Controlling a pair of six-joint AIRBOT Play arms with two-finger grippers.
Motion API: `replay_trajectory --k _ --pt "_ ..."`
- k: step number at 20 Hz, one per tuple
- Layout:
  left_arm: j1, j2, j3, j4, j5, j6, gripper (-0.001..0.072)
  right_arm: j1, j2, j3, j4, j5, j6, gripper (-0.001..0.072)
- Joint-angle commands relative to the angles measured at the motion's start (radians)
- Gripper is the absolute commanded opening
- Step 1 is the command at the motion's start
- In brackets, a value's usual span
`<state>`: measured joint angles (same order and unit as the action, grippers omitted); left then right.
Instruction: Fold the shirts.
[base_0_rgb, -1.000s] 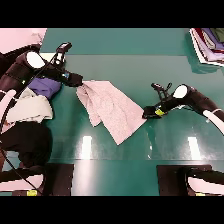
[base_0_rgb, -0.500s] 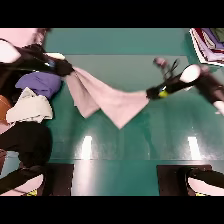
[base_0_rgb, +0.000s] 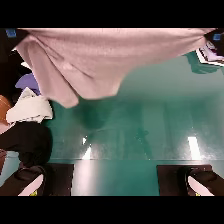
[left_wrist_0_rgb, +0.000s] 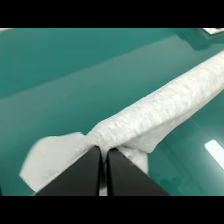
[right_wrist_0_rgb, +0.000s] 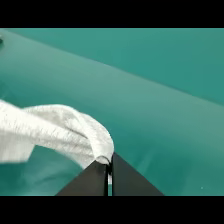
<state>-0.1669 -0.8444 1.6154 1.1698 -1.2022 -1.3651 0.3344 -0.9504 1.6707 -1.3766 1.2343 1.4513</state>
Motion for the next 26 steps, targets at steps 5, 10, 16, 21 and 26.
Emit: replay_trajectory --k 5,10,16,21,26 --pt "-0.168 -0.043 -0.435 0.003 -0.048 -0.042 0.0022 -0.014 -0.058 -0.229 -0.005 0.181 0.044 0.0011" --pt "-0.375 -0.077 -0.877 -0.073 0.084 -0.076 0.0025 -0.014 -0.064 -0.443 -0.004 0.132 0.053 0.0012" --pt "-0.361 -0.082 -0.875 -0.150 0.125 -0.075 0.0530 -0.014 -0.063 -0.500 -0.004 0.102 0.053 0.0012" --pt "-0.072 -0.082 -0.679 0.015 0.102 -0.074 0.0529 -0.014 -0.063 -0.499 -0.004 0.100 0.052 0.0012" --pt "0.125 -0.172 -0.801 -0.007 0.096 -0.010 0.0529 -0.014 -0.064 -0.499 -0.003 0.067 0.052 0.0012"
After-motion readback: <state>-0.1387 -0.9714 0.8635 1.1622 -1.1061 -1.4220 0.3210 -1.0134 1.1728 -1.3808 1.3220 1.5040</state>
